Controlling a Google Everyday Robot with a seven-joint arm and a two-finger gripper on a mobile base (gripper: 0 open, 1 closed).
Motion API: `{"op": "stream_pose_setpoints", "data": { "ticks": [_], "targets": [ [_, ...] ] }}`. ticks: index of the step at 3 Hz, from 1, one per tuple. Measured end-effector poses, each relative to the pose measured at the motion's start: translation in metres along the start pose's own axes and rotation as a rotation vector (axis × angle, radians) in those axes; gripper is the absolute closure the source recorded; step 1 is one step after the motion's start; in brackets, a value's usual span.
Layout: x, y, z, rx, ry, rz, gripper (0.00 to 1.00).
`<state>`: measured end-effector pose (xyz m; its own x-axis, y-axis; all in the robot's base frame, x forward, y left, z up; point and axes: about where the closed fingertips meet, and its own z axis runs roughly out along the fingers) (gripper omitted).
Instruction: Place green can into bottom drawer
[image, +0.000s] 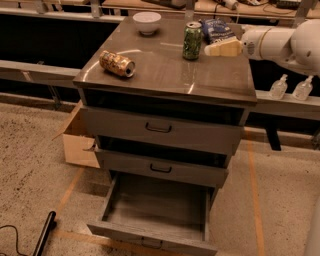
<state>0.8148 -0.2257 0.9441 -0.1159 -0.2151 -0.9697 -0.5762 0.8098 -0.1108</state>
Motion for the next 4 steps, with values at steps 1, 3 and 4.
{"op": "stream_pose_setpoints", "data": {
  "ticks": [1,3,4],
  "targets": [
    [0.011,-0.003,0.028,0.033,-0.009,0.028,0.0],
    [0.013,0.004,0.08,0.044,-0.005,0.033,0.0],
    [0.01,0.013,0.107,0.014,-0.022,0.034,0.0]
  ]
}}
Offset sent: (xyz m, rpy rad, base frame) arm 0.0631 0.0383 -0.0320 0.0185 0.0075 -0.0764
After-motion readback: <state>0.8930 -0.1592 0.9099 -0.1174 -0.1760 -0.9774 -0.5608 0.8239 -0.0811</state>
